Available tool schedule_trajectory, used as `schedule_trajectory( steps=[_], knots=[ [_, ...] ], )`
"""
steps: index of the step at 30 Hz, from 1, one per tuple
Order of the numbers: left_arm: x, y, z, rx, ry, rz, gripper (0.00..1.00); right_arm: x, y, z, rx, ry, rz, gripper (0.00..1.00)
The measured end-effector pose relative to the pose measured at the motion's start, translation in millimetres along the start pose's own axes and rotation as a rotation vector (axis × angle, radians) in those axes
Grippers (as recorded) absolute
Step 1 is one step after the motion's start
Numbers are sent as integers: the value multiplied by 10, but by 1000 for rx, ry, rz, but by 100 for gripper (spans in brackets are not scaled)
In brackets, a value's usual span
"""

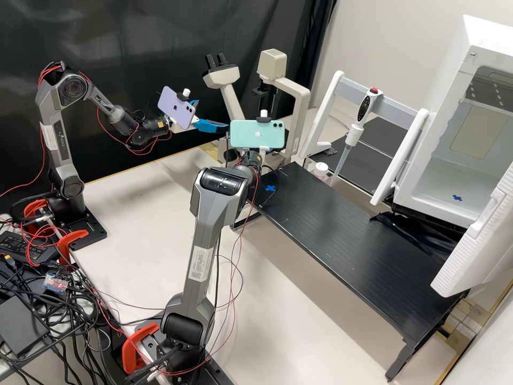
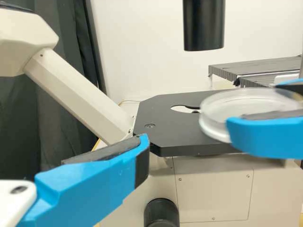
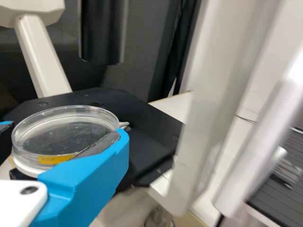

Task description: Move the petri dish to the microscope

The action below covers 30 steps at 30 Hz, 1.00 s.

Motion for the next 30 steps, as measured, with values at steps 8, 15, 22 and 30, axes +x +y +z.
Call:
schedule_trajectory(
  steps=[8,15,22,30],
  knots=[
    [0,0,0,0,0,0,100,225,0,-127,-28,14,-15,0],
    [0,0,0,0,0,0,100,402,34,-104,13,2,-36,0],
    [0,0,0,0,0,0,100,504,152,13,40,-18,-49,0],
    [0,0,0,0,0,0,100,536,223,123,55,-35,-48,0]
  ],
)
